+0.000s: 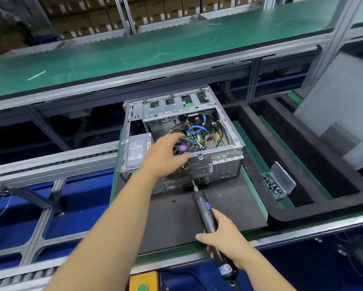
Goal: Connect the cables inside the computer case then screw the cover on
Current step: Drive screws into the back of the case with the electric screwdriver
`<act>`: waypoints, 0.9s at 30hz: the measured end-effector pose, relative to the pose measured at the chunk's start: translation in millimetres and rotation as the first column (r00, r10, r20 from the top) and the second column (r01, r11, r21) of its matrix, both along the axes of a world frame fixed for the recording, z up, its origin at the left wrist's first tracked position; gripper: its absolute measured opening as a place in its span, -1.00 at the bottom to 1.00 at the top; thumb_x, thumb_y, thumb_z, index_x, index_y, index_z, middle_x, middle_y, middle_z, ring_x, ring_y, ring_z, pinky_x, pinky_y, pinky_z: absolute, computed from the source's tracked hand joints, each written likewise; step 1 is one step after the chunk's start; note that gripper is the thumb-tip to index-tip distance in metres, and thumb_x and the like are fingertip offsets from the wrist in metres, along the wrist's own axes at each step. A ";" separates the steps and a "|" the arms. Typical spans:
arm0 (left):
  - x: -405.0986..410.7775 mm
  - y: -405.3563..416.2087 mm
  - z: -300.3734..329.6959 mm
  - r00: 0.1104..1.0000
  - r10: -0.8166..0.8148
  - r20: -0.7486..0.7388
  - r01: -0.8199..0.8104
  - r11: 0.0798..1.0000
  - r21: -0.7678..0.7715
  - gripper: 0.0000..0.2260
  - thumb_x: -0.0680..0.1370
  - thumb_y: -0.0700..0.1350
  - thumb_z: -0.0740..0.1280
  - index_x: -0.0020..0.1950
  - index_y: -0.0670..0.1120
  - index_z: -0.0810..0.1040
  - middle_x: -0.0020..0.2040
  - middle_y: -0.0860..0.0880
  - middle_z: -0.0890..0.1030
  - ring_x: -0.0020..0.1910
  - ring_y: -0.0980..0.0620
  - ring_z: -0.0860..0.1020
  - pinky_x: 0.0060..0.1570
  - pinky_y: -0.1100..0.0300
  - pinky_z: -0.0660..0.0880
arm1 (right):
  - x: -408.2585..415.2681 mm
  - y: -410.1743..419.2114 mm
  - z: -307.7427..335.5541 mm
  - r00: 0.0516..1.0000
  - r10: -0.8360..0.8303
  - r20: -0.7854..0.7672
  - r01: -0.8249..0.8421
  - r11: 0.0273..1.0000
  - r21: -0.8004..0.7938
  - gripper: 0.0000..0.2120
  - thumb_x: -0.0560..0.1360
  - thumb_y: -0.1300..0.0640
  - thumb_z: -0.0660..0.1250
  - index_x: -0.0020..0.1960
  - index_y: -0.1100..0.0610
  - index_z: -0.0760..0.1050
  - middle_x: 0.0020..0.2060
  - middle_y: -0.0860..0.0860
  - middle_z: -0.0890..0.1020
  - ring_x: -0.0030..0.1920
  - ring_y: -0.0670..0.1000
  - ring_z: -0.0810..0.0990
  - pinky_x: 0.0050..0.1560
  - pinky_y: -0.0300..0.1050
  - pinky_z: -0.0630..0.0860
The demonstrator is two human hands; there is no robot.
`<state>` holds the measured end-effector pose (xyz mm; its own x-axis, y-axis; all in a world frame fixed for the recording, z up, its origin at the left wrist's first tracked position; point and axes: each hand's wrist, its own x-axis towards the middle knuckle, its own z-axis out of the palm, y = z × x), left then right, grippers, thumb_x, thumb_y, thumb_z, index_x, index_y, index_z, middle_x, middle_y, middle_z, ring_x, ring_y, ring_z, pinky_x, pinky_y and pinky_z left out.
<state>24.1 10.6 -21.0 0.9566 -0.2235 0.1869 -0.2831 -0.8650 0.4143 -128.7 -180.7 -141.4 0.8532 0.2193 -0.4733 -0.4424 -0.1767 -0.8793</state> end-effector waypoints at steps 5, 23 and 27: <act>23.7 7.2 0.7 0.888 -0.083 -0.453 0.238 0.925 0.297 -0.48 0.40 0.02 0.56 0.30 -0.09 0.52 0.20 -0.05 0.61 0.18 -0.10 0.56 0.15 0.05 0.50 | 1.6 0.5 0.4 1.000 0.001 0.025 0.000 1.000 -0.031 -0.36 0.28 0.09 0.58 0.28 -0.16 0.42 -0.11 0.06 0.62 -0.37 -0.04 0.60 -0.31 -0.14 0.58; 30.9 4.1 -6.0 0.893 -0.076 -0.443 0.237 0.917 0.320 -0.62 0.44 -0.03 0.53 0.18 -0.12 0.55 0.01 -0.05 0.64 -0.01 -0.08 0.57 0.07 0.00 0.54 | 1.8 2.4 1.2 0.999 -0.022 0.039 0.025 0.997 -0.071 -0.40 0.18 -0.03 0.55 0.17 -0.24 0.45 -0.20 0.05 0.60 -0.37 -0.04 0.58 -0.33 -0.14 0.56; 30.3 3.7 -5.4 0.896 -0.066 -0.439 0.231 0.914 0.333 -0.56 0.44 -0.01 0.53 0.23 -0.14 0.53 0.06 -0.06 0.63 0.07 -0.11 0.58 0.10 -0.01 0.54 | 2.4 5.3 -0.7 0.999 -0.019 0.045 0.023 0.995 -0.093 -0.35 0.15 -0.07 0.54 0.21 -0.22 0.43 -0.18 0.04 0.62 -0.31 -0.01 0.59 -0.26 -0.12 0.59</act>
<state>54.4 14.3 -26.5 0.8765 -0.3426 -0.3383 -0.2962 -0.9376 0.1820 -126.3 -175.4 -142.1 0.8776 0.1576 -0.4527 -0.4079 -0.2504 -0.8780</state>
